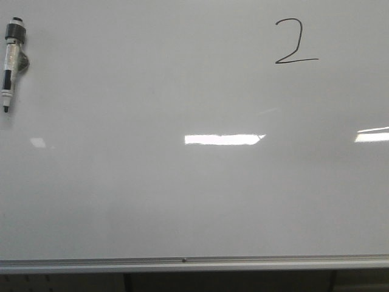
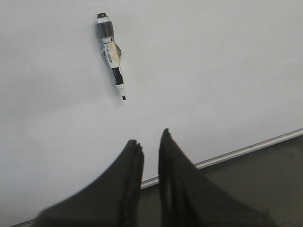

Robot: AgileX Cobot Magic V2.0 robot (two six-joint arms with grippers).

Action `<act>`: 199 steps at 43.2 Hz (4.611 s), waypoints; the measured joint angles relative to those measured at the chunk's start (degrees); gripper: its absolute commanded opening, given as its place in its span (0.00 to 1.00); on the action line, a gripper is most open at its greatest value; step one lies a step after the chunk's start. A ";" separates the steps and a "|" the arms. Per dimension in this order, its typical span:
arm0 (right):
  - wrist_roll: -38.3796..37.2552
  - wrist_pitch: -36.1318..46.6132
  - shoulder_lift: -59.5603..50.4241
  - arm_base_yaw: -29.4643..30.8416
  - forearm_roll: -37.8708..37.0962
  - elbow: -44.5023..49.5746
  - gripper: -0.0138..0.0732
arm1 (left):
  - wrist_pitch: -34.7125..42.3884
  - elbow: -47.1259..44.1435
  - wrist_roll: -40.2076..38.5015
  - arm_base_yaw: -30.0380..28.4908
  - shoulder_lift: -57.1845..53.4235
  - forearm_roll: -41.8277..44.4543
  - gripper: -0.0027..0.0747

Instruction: Write number 2 on whiteboard

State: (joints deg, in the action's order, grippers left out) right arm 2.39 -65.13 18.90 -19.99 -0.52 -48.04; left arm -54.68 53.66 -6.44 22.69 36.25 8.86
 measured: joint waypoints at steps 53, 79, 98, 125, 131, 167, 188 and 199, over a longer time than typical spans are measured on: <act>-0.05 0.86 0.00 0.00 0.00 0.00 0.08 | 1.25 -1.76 0.51 -4.89 -4.12 -3.44 0.01; -0.05 0.86 0.00 0.00 0.00 0.00 0.08 | 40.37 -43.61 6.44 -21.99 -31.19 -6.16 0.01; -0.05 0.86 0.00 0.00 0.00 0.00 0.08 | 56.24 -53.97 6.44 -24.17 -36.42 -6.58 0.01; -0.05 0.86 0.00 0.00 0.00 0.00 0.08 | 56.24 -53.97 6.44 -24.30 -36.42 -7.89 0.01; -0.05 0.86 0.00 0.00 0.00 0.00 0.08 | 56.24 -53.97 6.44 -24.30 -36.42 -7.89 0.01; -0.05 14.76 -5.26 6.09 1.79 11.75 0.08 | 56.24 -53.97 6.44 -24.30 -36.42 -7.89 0.01; -0.05 51.63 -18.30 19.86 3.78 41.77 0.08 | 56.24 -53.97 6.44 -24.30 -36.42 -7.89 0.01; -0.05 61.78 -19.44 20.34 4.01 49.13 0.08 | 56.24 -53.97 6.44 -24.30 -36.42 -7.89 0.01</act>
State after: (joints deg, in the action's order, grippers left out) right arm 2.35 -3.35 -0.54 0.35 3.49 1.09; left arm 1.56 -0.30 0.00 -1.62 -0.17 0.97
